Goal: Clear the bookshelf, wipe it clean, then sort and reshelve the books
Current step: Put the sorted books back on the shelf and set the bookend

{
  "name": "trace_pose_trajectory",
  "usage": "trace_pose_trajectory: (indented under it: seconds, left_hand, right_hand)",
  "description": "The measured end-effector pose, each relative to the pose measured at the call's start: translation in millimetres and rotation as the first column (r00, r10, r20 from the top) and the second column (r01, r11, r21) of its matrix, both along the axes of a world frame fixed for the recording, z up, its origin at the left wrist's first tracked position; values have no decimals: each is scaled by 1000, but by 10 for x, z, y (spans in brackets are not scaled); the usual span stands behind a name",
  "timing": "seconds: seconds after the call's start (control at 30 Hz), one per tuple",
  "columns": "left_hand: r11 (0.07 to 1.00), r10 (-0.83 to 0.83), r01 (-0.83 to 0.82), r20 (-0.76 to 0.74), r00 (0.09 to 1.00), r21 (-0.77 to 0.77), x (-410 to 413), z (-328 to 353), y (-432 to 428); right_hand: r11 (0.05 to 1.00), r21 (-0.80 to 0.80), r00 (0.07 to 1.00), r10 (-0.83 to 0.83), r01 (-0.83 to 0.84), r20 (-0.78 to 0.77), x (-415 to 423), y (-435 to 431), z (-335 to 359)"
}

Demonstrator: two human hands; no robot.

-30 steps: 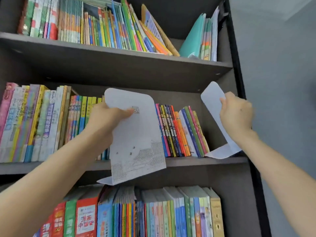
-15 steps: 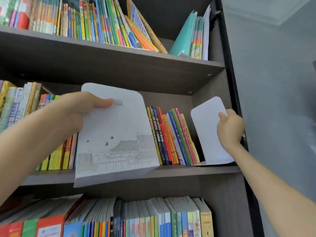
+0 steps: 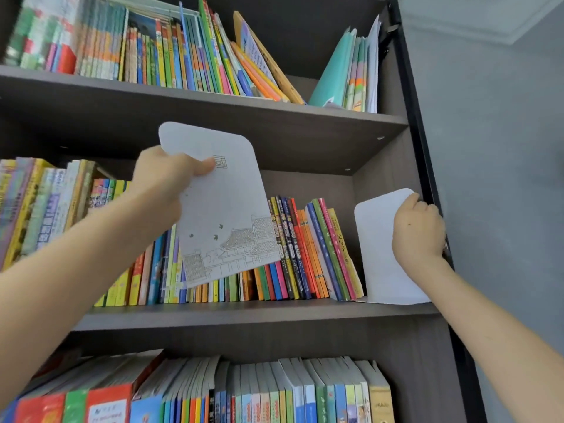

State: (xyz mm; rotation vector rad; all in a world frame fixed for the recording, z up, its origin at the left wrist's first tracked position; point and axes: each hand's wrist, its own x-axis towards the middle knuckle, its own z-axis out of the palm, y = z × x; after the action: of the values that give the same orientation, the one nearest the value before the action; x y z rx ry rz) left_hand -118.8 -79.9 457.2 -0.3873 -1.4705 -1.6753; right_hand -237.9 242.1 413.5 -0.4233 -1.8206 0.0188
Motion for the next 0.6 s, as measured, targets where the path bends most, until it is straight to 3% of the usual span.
trace_pose_trajectory:
  seconds: [0.1, 0.23, 0.33, 0.47, 0.6]
  left_hand:
    - [999, 17, -18, -25, 1000, -39, -62, -104, 2]
    - [998, 47, -46, 48, 998, -41, -89, -180, -155]
    - [997, 38, -33, 62, 997, -72, -82, -239, -263]
    - [996, 48, -43, 69, 996, -76, -119, -304, -354]
    - [993, 94, -88, 74, 993, -78, -168, -313, -336]
  right_hand:
    - [995, 18, 995, -99, 100, -22, 32, -58, 23]
    - [998, -61, 991, 3, -12, -135, 49, -52, 48]
    - [997, -74, 991, -8, -3, -136, 34, -95, 45]
    - [999, -48, 977, -23, 13, -212, 60, -281, 64]
    - [994, 22, 955, 113, -111, -276, 116, -439, 57]
